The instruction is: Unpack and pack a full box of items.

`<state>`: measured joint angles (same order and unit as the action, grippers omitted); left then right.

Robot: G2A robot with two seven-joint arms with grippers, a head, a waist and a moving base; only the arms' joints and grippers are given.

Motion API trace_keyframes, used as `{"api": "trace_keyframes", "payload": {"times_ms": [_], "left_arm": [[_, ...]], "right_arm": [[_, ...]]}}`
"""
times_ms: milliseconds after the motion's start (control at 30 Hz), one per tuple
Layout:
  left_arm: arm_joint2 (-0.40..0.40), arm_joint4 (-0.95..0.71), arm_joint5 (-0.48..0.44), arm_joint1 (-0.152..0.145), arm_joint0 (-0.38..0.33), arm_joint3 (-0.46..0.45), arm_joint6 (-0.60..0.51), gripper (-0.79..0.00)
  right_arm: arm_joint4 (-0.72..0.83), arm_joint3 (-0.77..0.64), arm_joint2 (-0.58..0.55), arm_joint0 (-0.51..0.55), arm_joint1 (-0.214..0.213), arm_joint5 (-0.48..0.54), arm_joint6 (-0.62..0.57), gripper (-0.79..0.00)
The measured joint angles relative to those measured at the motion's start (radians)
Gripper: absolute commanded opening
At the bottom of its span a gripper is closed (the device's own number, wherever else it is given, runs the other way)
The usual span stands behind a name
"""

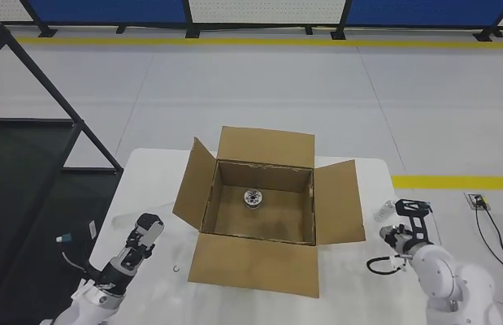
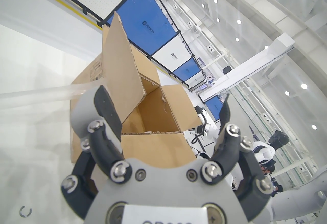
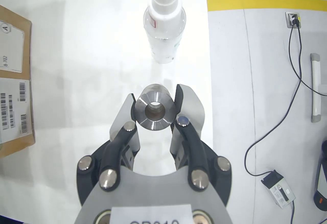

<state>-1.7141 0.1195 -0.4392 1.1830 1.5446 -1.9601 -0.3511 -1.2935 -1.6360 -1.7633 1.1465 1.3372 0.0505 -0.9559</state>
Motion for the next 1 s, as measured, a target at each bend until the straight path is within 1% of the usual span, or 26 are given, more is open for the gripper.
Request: {"api": "trace_keyframes", "payload": {"times_ms": [233,633,667,700,767,833,967,1000], "left_arm": [[-0.002,0.008,0.004,0.000,0.024,-0.014,0.019,0.000],[0.008,0.016,0.008,-0.001,0.033,-0.022,0.031,0.000],[0.009,0.017,0.008,-0.001,0.033,-0.022,0.031,0.000],[0.009,0.017,0.008,-0.001,0.032,-0.022,0.031,0.000],[0.008,0.016,0.009,-0.001,0.031,-0.020,0.032,0.000],[0.008,0.014,0.007,-0.002,0.030,-0.019,0.032,0.000],[0.007,0.012,0.006,-0.003,0.028,-0.018,0.031,0.000],[0.007,0.012,0.006,-0.003,0.028,-0.017,0.031,0.000]], "right_arm": [[-0.039,0.081,0.026,-0.048,-0.010,0.007,-0.022,-0.785],[-0.069,0.129,0.063,-0.074,-0.022,0.011,-0.048,-0.785],[-0.069,0.131,0.065,-0.074,-0.022,0.011,-0.049,-0.690],[-0.070,0.132,0.068,-0.075,-0.023,0.011,-0.050,-0.656],[-0.075,0.131,0.074,-0.074,-0.025,0.009,-0.054,-0.616],[-0.086,0.127,0.081,-0.072,-0.027,0.008,-0.056,-0.517],[-0.088,0.117,0.090,-0.066,-0.029,0.004,-0.059,-0.403],[-0.088,0.114,0.091,-0.065,-0.029,0.003,-0.061,-0.274]]}}
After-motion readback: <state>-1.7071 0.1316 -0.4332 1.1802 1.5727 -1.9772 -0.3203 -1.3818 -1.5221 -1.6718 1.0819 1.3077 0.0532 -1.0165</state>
